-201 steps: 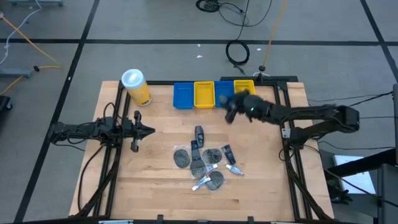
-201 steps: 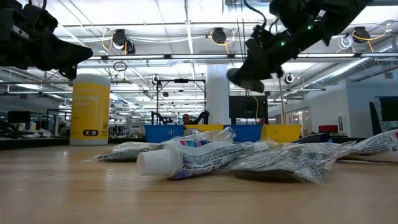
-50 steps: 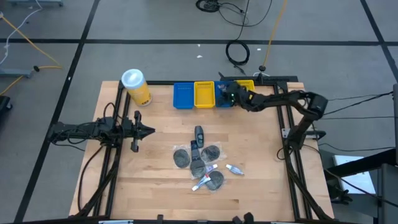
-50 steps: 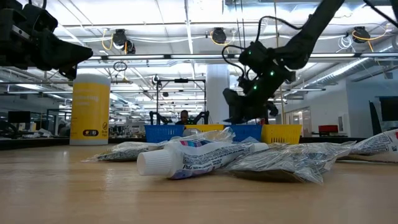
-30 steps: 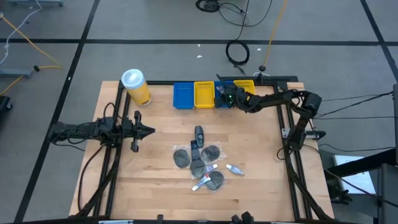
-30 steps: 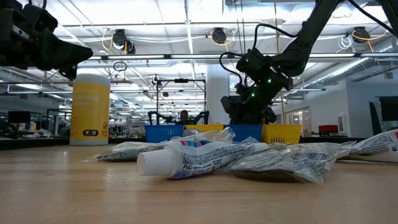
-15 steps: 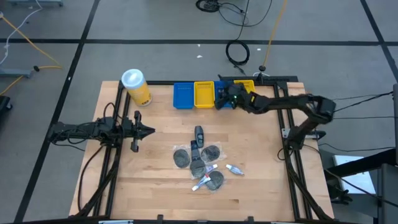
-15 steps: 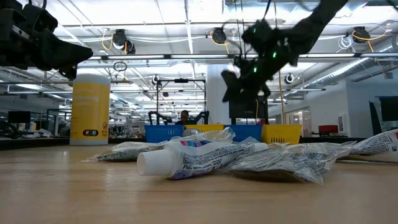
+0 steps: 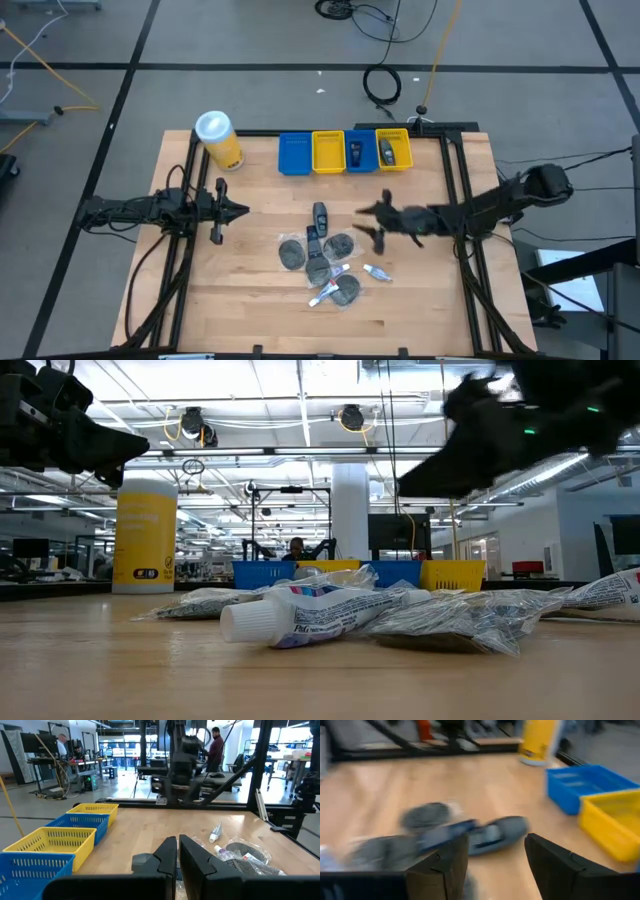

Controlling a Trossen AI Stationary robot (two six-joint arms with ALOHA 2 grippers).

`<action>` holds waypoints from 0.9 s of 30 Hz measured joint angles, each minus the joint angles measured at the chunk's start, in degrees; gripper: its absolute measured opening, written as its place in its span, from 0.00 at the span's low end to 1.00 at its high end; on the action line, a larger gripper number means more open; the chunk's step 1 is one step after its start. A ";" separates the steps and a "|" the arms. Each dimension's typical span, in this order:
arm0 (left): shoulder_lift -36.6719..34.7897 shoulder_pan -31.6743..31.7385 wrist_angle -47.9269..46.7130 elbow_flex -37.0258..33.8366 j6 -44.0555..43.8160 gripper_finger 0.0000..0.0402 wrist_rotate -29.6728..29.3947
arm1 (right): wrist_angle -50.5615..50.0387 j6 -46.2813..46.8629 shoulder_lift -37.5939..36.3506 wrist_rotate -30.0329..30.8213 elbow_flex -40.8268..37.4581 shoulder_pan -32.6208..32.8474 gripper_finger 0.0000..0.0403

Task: Pick & Place Travel size toiletries
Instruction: Put the black comb into the left blue bin

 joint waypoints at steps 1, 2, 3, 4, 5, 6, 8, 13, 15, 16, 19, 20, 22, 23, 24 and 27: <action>0.00 -0.01 0.09 0.02 0.00 0.05 -0.01 | 3.65 -0.08 0.46 0.60 -2.10 1.72 0.45; 0.00 0.01 0.78 -0.03 -0.01 0.05 0.02 | 6.41 -0.14 0.85 1.54 -3.94 3.42 0.45; 0.02 -0.02 2.16 -0.03 -0.01 0.05 0.00 | 9.12 -0.17 1.37 2.79 -5.53 4.86 0.45; 0.00 0.01 4.01 -0.03 -0.59 0.05 -0.01 | 11.49 -0.18 1.93 4.55 -6.79 6.15 0.44; 0.00 -0.02 5.75 -0.03 -2.08 0.05 0.05 | 13.56 -0.17 2.53 6.60 -7.76 7.32 0.44; 0.00 -0.01 7.49 -0.03 -3.83 0.05 0.18 | 15.30 -0.17 3.21 8.70 -8.60 8.38 0.43; 0.01 0.00 12.08 -0.03 -7.06 0.05 0.34 | 17.41 0.16 4.63 12.56 -9.51 9.97 0.43; 0.06 -0.08 23.92 0.02 -6.85 0.05 3.04 | 20.81 1.01 9.75 17.91 -9.44 11.30 0.42; 1.11 -0.34 26.75 0.05 -6.69 0.05 4.93 | 22.01 1.53 11.71 18.02 -9.35 11.07 0.42; 2.25 -0.55 27.36 0.08 -7.01 0.05 5.00 | 22.70 1.58 12.49 18.03 -9.35 10.88 0.42; 7.89 -1.81 28.04 0.02 -6.30 0.05 4.98 | 23.72 0.68 14.43 18.03 -9.29 9.91 0.42; 10.60 -2.38 29.48 0.02 -5.79 0.05 4.98 | 23.76 0.27 14.67 18.07 -9.29 9.51 0.42; 16.23 -3.69 33.59 0.02 -5.24 0.05 3.78 | 23.96 0.14 14.70 18.03 -9.29 8.47 0.42; 19.36 -4.38 35.90 0.02 -5.29 0.05 2.55 | 23.96 0.09 14.70 18.03 -9.29 7.93 0.42; 22.49 -5.00 37.77 0.11 -5.60 0.05 0.80 | 23.94 0.07 14.70 18.01 -9.29 7.57 0.42; 31.95 -6.43 38.57 0.80 -7.12 0.05 -6.93 | 23.96 0.22 14.46 17.93 -9.29 6.78 0.42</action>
